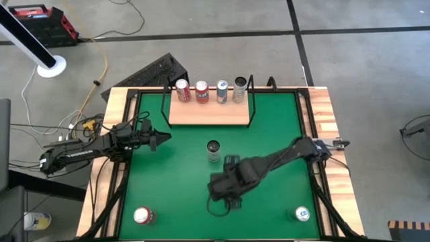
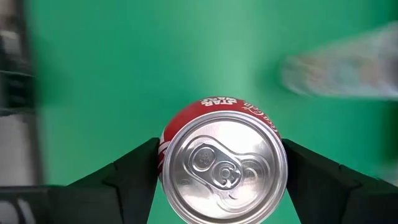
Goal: Place canned beverage on shelf
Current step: Put the red-white soda can on the shelf aligned with the other red-white soda can
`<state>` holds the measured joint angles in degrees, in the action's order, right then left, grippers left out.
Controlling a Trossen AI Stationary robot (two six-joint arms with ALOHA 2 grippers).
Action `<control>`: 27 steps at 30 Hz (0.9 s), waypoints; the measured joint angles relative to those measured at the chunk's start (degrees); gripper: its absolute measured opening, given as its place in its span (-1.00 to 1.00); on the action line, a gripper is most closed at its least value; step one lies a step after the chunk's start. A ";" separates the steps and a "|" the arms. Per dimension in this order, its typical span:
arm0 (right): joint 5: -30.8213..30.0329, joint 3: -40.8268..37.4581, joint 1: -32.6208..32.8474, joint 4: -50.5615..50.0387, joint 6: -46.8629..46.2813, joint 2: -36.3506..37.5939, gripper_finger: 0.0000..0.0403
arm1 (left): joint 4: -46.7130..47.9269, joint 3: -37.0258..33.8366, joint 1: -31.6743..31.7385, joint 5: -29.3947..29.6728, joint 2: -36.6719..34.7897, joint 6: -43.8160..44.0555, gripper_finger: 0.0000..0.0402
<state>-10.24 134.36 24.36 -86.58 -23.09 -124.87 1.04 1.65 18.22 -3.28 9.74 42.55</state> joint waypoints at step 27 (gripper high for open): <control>-4.37 -0.02 -40.33 10.13 39.76 4.07 0.57 | 0.61 0.00 -0.02 4.04 0.01 -4.87 -0.56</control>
<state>-14.61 134.34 -15.97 -76.45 16.67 -120.80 1.65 1.65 18.20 0.76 9.75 37.68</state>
